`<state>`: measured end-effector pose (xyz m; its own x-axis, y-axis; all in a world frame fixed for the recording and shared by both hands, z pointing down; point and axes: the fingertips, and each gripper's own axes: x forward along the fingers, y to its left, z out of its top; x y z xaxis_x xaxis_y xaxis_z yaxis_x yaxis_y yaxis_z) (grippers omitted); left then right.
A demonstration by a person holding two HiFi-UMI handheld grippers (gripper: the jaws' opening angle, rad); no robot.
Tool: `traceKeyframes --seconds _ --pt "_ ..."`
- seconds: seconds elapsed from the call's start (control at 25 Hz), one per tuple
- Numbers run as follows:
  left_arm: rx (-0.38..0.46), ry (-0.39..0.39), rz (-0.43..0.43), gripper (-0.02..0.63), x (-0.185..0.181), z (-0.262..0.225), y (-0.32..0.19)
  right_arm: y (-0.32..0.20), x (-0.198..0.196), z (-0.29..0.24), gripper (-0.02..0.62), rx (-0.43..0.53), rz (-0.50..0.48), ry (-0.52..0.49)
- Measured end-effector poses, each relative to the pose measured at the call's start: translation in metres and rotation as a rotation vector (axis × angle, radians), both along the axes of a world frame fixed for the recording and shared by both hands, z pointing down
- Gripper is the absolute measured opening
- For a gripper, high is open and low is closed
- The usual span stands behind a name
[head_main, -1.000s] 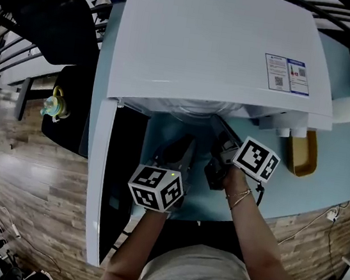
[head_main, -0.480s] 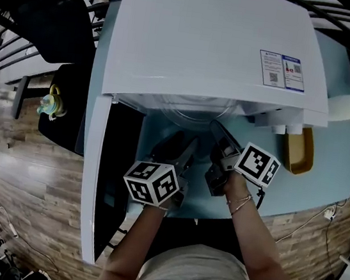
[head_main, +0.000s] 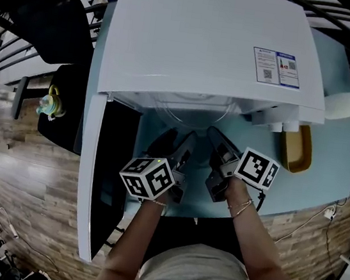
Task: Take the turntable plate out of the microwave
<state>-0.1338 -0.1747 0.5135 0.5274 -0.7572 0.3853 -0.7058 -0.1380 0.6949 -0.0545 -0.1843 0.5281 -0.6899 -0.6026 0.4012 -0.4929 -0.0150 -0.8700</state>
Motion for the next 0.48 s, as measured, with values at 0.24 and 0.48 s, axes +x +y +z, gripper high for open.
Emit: traceKeyframes --seconds 0.24,0.48 --pt "0.007 0.021 -0.018 0.258 -0.005 0.005 -0.004 0.012 0.006 -0.001 0.091 -0.003 -0.019 -0.005" --pt "0.007 0.047 -0.034 0.258 -0.007 0.01 -0.008 0.024 0.006 -0.002 0.089 -0.013 -0.034 -0.017"
